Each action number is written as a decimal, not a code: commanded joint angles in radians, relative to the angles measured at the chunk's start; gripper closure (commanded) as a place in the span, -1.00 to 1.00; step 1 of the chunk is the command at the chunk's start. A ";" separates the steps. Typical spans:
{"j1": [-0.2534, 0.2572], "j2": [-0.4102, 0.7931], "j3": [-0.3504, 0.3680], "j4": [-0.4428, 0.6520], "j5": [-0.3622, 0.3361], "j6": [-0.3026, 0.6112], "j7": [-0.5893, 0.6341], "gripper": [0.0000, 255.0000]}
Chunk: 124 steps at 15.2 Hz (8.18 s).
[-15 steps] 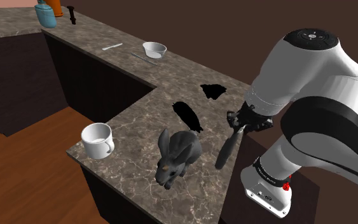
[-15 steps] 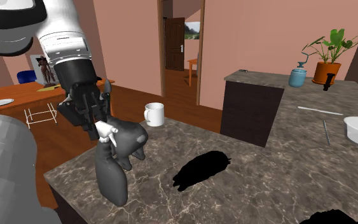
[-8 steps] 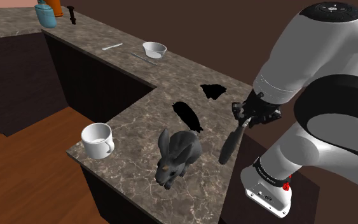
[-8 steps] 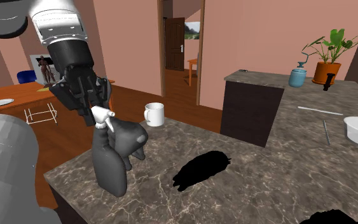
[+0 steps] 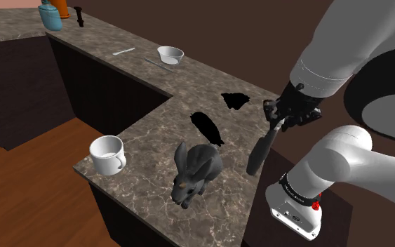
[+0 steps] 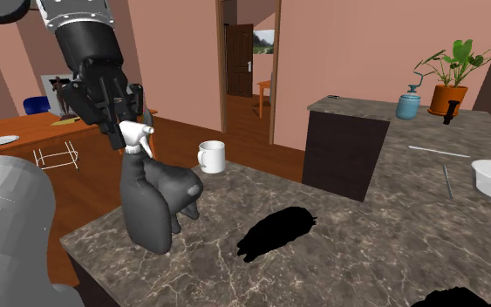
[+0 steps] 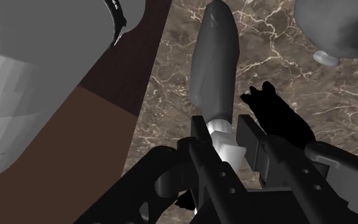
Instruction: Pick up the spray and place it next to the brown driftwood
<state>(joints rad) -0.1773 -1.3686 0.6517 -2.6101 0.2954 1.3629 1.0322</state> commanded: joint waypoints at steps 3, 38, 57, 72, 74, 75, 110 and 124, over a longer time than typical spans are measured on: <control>-0.021 0.027 -0.028 0.058 -0.029 -0.029 -0.010 1.00; -0.158 0.319 -0.163 0.644 -0.209 -0.313 -0.079 1.00; -0.210 0.560 -0.438 0.592 -0.472 -0.006 -0.343 1.00; -0.284 0.944 -0.627 0.814 -0.577 0.208 -0.532 1.00; -0.287 0.954 -0.634 0.808 -0.578 0.227 -0.536 1.00; -0.286 0.948 -0.635 0.788 -0.578 0.240 -0.532 1.00; -0.289 0.864 -0.654 0.247 -0.618 0.683 -0.413 1.00; -0.304 0.908 -0.656 0.096 -0.659 0.872 -0.351 1.00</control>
<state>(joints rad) -0.4800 -0.4655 -0.0052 -2.5071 -0.3604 2.2224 0.6761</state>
